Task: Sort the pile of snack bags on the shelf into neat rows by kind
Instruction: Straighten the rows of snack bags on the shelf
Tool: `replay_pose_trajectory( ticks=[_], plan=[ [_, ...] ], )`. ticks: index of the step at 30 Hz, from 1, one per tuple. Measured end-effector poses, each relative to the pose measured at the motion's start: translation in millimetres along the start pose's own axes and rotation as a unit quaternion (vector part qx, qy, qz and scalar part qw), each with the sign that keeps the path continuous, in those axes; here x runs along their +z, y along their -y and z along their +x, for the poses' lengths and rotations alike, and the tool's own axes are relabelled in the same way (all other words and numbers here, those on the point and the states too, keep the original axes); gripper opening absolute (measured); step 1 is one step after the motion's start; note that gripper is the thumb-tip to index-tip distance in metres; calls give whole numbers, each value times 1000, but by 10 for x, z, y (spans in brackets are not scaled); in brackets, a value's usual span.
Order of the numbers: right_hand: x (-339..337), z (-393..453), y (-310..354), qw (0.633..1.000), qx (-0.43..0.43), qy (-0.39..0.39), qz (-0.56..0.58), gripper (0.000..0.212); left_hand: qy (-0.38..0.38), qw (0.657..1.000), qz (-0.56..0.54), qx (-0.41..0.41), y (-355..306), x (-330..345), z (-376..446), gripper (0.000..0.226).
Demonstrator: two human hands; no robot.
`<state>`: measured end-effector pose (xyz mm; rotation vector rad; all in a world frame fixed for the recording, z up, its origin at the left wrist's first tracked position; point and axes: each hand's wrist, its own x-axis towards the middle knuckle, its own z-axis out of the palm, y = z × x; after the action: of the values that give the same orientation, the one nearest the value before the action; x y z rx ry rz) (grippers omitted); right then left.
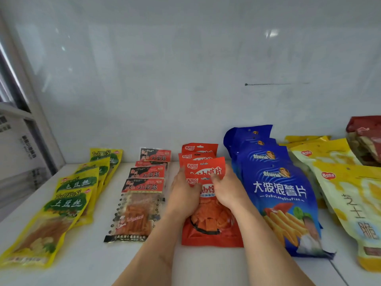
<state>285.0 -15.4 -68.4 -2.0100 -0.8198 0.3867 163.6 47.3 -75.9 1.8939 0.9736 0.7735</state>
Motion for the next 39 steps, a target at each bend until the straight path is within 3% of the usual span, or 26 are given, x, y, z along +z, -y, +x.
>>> replay_pose_trajectory(
  ticks=[6,15,20,25,27,30,34,39],
  plan=[
    [-88,8,103,1000,-3,0,-11,54,10,1000,12,-16,39,3,57,59],
    [-100,165,150,997,25,65,-42,48,-16,998,43,-40,51,50,120,35],
    [-101,261,169,996,23,69,-45,37,-33,998,46,-25,2,69,88,40],
    [-11,472,289,984,-45,32,-170,66,-42,995,90,18,-46,38,23,51],
    [-3,568,359,971,-107,18,-213,64,-41,982,177,48,-116,15,-87,60],
    [-19,712,441,939,-178,62,-288,60,2,941,327,85,-244,41,-374,70],
    [-27,804,415,927,-147,142,-314,69,121,895,423,79,-234,179,-660,79],
    [-27,772,374,948,-74,222,-216,88,125,881,451,64,-177,149,-603,85]
  ],
)
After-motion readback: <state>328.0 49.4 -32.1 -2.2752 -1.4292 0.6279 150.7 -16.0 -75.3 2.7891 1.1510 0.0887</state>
